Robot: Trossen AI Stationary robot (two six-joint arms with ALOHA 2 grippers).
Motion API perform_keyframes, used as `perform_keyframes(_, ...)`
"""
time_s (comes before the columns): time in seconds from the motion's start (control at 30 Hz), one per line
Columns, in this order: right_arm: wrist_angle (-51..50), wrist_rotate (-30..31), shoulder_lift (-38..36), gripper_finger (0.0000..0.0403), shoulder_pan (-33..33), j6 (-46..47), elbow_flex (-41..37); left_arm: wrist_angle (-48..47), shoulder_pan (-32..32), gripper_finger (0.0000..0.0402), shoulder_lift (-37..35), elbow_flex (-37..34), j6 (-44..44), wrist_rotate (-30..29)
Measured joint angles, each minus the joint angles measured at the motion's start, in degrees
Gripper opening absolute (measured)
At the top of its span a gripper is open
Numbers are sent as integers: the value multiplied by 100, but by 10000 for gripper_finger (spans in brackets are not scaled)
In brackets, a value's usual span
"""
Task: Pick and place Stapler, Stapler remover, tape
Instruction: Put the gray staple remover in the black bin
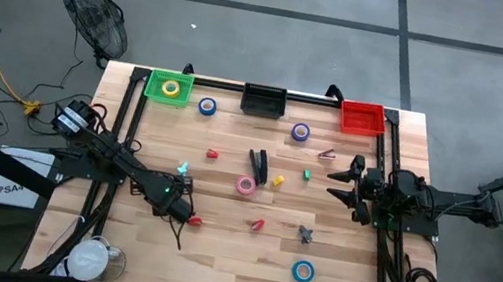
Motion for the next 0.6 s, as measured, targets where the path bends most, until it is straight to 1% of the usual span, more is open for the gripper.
perform_keyframes(0.3, 0, 1, 0, 197, 2, 0, 0, 105, 2, 176, 4, 0, -100, -2)
perform_keyframes(0.5, 0, 0, 1, 197, 0, 0, 0, 216, 2, 121, 4, -7, -643, 21)
perform_keyframes(0.57, 0, 2, 0, 197, 0, 0, 2, 218, 2, 103, 4, -7, -932, 27)
perform_keyframes(0.6, 0, 0, 0, 197, 2, 0, 2, 216, 2, 101, 4, -7, -1129, 31)
